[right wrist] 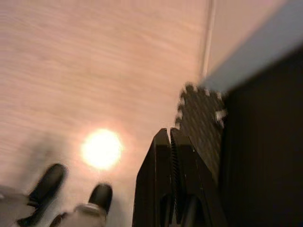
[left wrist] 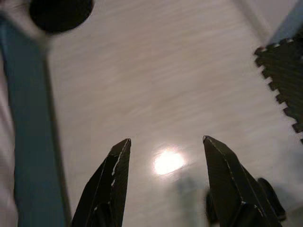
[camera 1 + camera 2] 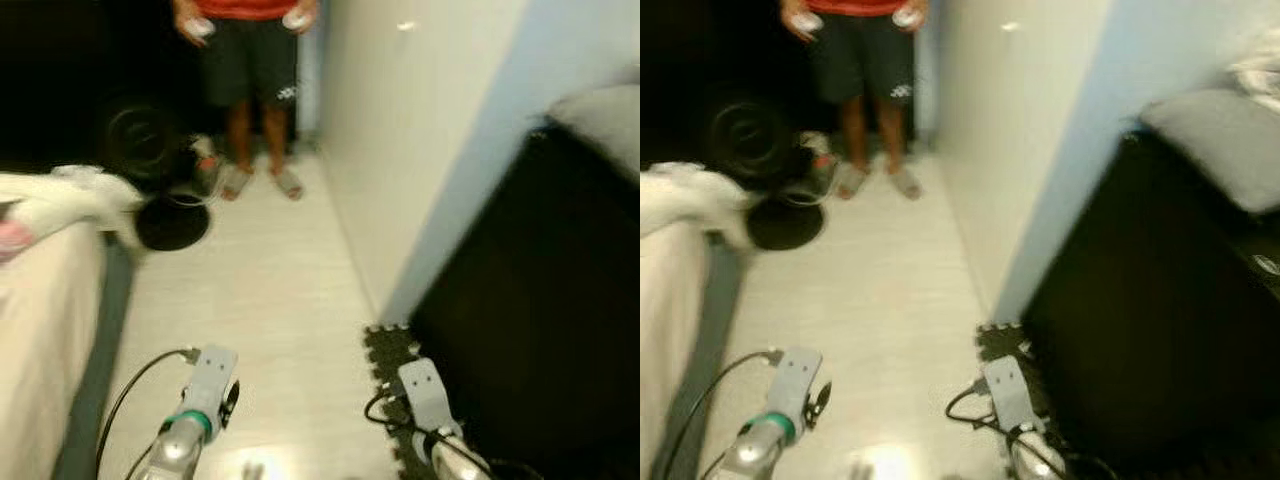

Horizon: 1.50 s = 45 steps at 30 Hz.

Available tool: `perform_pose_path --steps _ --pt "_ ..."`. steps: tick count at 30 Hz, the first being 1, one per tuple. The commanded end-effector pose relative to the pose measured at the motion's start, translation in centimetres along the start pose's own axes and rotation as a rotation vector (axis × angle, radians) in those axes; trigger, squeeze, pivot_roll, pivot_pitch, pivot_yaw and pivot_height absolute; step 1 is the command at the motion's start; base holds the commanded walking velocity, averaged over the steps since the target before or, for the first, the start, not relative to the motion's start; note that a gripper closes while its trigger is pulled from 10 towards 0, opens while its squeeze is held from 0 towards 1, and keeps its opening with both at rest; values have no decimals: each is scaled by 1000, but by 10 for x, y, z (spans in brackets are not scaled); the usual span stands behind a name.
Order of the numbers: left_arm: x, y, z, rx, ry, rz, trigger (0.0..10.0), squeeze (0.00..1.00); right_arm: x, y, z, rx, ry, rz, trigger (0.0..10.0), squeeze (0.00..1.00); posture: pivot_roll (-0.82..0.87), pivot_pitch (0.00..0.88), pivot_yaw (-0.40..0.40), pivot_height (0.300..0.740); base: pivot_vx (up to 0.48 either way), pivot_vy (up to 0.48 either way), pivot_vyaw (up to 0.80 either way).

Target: Clean up the room

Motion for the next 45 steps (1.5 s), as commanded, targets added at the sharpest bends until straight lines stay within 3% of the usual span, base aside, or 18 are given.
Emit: perform_pose_path --steps 1,19,36,45 --pt "-2 -4 -9 12 27 -13 10000 0 -3 4 -7 8 19 8 10000 0 -62 41 -9 740 0 0 775" --pt "0 -7 -4 30 15 -27 10000 0 -2 5 -4 11 6 9 10000 0 -63 41 -1 740 0 0 768" --pt "3 -10 0 39 7 -41 10000 0 4 3 15 15 -62 -3 10000 0 -71 43 4 740 0 0 765" --pt "4 -12 1 42 4 -45 10000 0 1 4 10 14 -52 0 10000 0 -74 45 5 740 0 0 763"
Point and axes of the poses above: a point about 5 cm out from each wrist's last joint towards the gripper, its own x axis pointing out of the wrist towards the gripper, its own z axis along the axis of the wrist's last joint, y = z × x, the point moved 4 cm from there along x, pointing out of the wrist towards the gripper, and after that the axes turned 14 degrees about -x, right-handed, at the moved point
